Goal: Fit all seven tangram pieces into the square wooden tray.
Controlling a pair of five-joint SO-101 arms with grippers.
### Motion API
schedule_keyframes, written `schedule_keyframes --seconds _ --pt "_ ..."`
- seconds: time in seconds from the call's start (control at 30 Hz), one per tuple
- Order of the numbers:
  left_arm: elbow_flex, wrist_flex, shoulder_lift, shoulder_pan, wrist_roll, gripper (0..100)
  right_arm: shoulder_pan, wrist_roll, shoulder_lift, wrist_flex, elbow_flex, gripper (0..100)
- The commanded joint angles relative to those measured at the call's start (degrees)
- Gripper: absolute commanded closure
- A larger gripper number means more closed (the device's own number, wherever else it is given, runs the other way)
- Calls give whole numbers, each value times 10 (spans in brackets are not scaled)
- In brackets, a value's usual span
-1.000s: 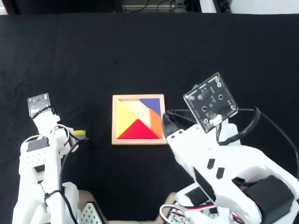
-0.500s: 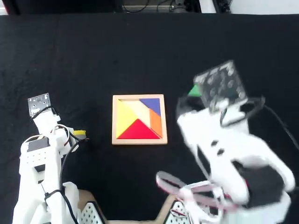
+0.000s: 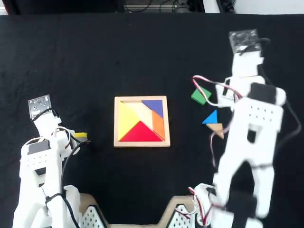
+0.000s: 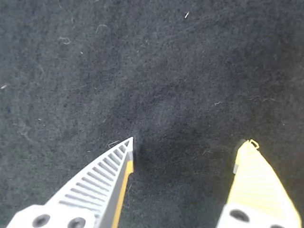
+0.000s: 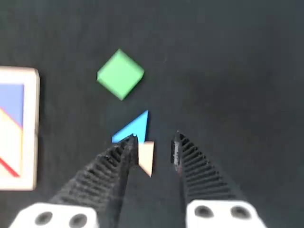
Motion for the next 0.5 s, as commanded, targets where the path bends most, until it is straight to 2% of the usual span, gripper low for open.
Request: schedule_keyframes --seconds 0.0,0.13,0.23,0.47 --pt "-2 -3 -4 6 -8 668 16 17 84 -27 19 871" --pt "-2 -3 -4 6 -8 668 35 18 140 -52 51 871" --pt "-2 -3 -4 6 -8 668 38 47 167 -76 95 871" --pt "-2 -3 -4 6 -8 668 55 58 185 -178 155 871"
